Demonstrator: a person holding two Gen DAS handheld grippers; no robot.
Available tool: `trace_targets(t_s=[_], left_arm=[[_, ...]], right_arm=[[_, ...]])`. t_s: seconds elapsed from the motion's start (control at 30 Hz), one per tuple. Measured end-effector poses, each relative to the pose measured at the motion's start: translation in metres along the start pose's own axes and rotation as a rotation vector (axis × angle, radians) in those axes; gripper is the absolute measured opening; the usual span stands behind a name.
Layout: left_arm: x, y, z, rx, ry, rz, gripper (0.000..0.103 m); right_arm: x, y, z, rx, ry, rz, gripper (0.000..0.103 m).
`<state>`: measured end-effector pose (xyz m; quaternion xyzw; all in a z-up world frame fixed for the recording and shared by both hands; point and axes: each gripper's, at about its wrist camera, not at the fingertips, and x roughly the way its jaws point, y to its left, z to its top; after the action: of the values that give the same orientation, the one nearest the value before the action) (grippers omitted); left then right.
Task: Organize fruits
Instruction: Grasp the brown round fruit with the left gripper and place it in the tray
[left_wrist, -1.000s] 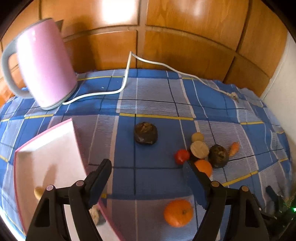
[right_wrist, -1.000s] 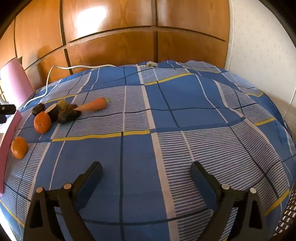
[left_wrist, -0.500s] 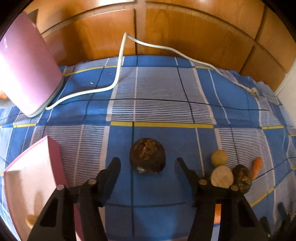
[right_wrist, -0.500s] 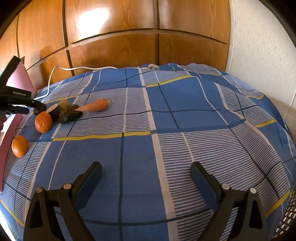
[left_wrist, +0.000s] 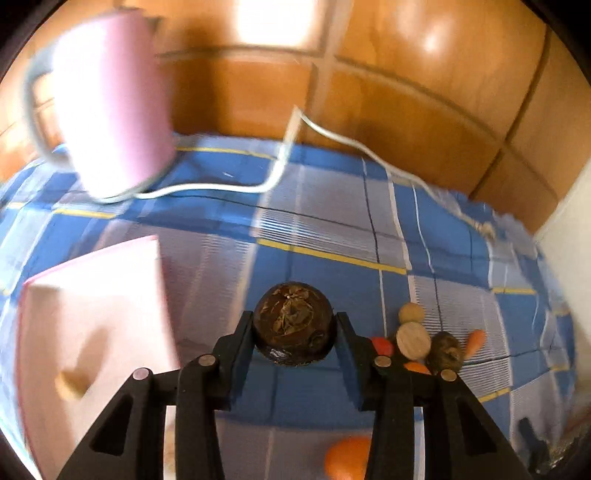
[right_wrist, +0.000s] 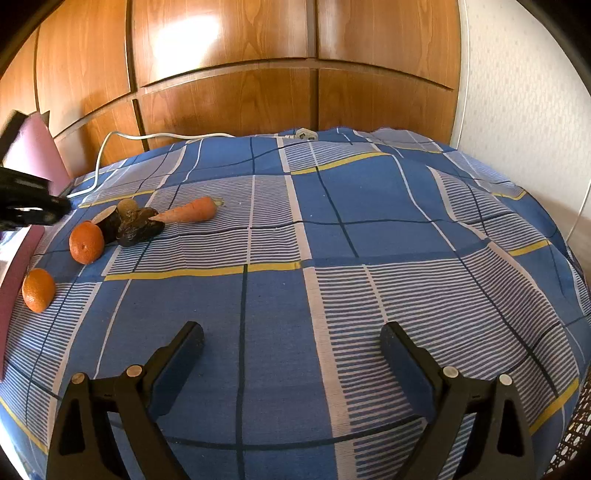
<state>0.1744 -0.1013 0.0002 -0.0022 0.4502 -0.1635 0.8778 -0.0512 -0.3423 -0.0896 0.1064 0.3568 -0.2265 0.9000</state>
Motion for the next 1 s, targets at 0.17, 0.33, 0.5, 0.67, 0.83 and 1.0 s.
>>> trace_targets(t_s=[0.17, 0.33, 0.5, 0.67, 0.83, 1.0], left_arm=[[-0.042, 0.031, -0.020, -0.106, -0.091, 0.085, 0.043], [-0.063, 0.065, -0.043, -0.207, -0.126, 0.135, 0.043], [-0.070, 0.091, -0.063, -0.264, -0.132, 0.201, 0.043], [-0.068, 0.117, -0.073, -0.309, -0.131, 0.268, 0.043], [-0.062, 0.138, -0.077, -0.345, -0.133, 0.328, 0.043], [-0.059, 0.149, -0.089, -0.375, -0.111, 0.357, 0.045]], right_arm=[[-0.003, -0.004, -0.001, 0.028, -0.008, -0.005, 0.090], [-0.010, -0.014, -0.004, 0.102, -0.031, -0.071, 0.087], [-0.014, -0.033, -0.002, 0.217, -0.021, -0.152, 0.087], [-0.011, -0.034, -0.005, 0.209, -0.027, -0.213, 0.087], [-0.011, -0.033, -0.006, 0.210, -0.032, -0.221, 0.087], [-0.011, -0.032, -0.007, 0.209, -0.033, -0.227, 0.087]])
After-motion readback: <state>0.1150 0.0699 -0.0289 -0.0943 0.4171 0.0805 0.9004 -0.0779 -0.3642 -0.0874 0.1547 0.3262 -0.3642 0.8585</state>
